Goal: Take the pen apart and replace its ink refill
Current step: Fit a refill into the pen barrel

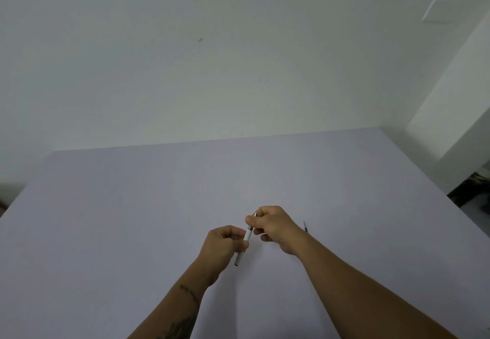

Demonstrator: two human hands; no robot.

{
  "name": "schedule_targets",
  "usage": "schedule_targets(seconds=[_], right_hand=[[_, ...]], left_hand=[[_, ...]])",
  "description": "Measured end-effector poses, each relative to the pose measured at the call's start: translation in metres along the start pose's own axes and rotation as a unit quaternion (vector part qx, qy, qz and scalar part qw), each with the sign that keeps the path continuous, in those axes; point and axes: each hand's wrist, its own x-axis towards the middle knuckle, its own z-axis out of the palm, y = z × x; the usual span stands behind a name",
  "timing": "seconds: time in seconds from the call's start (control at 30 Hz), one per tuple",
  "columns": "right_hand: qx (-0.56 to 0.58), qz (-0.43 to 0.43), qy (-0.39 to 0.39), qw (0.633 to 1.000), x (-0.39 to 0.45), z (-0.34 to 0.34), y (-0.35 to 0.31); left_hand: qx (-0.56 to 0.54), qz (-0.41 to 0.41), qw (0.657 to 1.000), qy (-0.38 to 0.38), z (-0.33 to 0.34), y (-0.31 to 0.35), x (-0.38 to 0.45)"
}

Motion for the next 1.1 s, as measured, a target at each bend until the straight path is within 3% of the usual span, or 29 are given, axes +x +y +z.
schedule_targets(seconds=[0.13, 0.33, 0.7, 0.9, 1.1], right_hand=[[-0.034, -0.007, 0.021, 0.999, 0.0, 0.003, 0.005], [0.084, 0.031, -0.044, 0.995, -0.003, -0.004, 0.002], [-0.035, 0.013, 0.065, 0.997, 0.003, 0.008, 0.005], [0.106, 0.046, -0.002, 0.993, 0.001, -0.002, 0.003], [0.003, 0.018, 0.064, 0.998, 0.005, 0.0, 0.004]], left_hand=[[0.001, -0.003, 1.0, 0.002, 0.0, -0.002, -0.001], [-0.006, -0.008, 1.0, 0.013, -0.003, 0.002, 0.001], [0.027, 0.019, 0.999, 0.04, 0.003, 0.004, -0.002], [0.022, 0.017, 0.999, 0.045, 0.001, 0.008, 0.001], [0.036, 0.03, 0.998, 0.04, 0.006, 0.009, 0.001]])
